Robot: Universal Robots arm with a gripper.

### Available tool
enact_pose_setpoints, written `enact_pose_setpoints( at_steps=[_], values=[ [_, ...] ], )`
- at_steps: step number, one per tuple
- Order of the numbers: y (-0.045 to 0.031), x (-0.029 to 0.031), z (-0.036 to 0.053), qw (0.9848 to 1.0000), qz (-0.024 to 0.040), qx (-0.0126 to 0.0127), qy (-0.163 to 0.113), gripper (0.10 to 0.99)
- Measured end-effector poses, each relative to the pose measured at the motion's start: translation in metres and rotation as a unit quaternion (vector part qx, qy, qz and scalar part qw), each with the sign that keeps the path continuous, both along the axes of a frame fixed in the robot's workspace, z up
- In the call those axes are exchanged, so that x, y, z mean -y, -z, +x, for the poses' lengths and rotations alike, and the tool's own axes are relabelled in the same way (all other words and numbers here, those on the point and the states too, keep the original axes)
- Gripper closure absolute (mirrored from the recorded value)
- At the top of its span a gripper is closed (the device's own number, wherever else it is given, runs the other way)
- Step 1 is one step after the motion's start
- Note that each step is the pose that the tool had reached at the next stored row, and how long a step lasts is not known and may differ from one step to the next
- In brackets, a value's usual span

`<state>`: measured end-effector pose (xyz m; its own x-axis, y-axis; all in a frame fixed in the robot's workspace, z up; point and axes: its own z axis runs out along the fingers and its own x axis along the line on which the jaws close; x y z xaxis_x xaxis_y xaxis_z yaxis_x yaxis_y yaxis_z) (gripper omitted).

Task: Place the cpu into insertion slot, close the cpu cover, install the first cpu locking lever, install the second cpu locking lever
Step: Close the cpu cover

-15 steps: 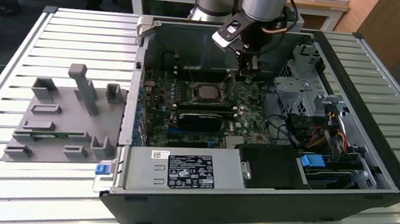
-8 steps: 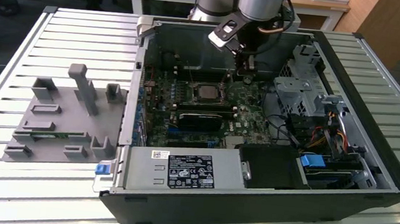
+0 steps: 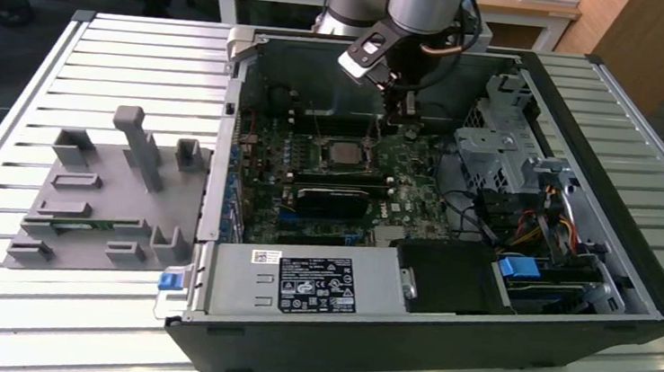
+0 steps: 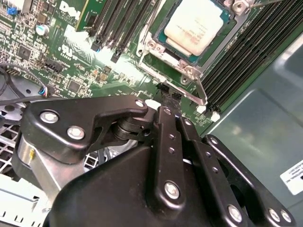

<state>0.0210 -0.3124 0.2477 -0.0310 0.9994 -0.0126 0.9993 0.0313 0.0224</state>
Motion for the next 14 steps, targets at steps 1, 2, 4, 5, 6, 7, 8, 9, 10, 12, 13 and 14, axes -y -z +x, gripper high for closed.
enact_pose_setpoints(
  at_steps=[1, 2, 4, 5, 6, 7, 8, 9, 10, 12, 13, 14],
  values=[
    [0.0, 0.0, -0.0008, 1.0, 0.0, 0.0, 0.0, 0.98],
    [0.0, 0.0, -0.0015, 1.0, 0.0, 0.0, 0.0, 0.98],
    [0.0, 0.0, -0.0027, 1.0, 0.0, 0.0, 0.0, 0.98],
    [0.0, 0.0, -0.0033, 1.0, 0.0, 0.0, 0.0, 0.98],
    [0.0, 0.0, -0.004, 1.0, 0.0, 0.0, 0.0, 0.98],
    [0.0, 0.0, -0.0046, 1.0, 0.0, 0.0, 0.0, 0.98],
    [0.0, 0.0, -0.0052, 1.0, 0.0, 0.0, 0.0, 0.98],
    [0.0, 0.0, -0.0058, 1.0, 0.0, 0.0, 0.0, 0.98],
    [0.0, 0.0, -0.0064, 1.0, 0.0, 0.0, 0.0, 0.98],
    [0.0, 0.0, -0.0076, 1.0, 0.0, 0.0, 0.0, 0.98],
    [0.0, 0.0, -0.0083, 1.0, 0.0, 0.0, 0.0, 0.98],
    [0.0, 0.0, -0.0092, 1.0, 0.0, 0.0, 0.0, 0.98]
  ],
)
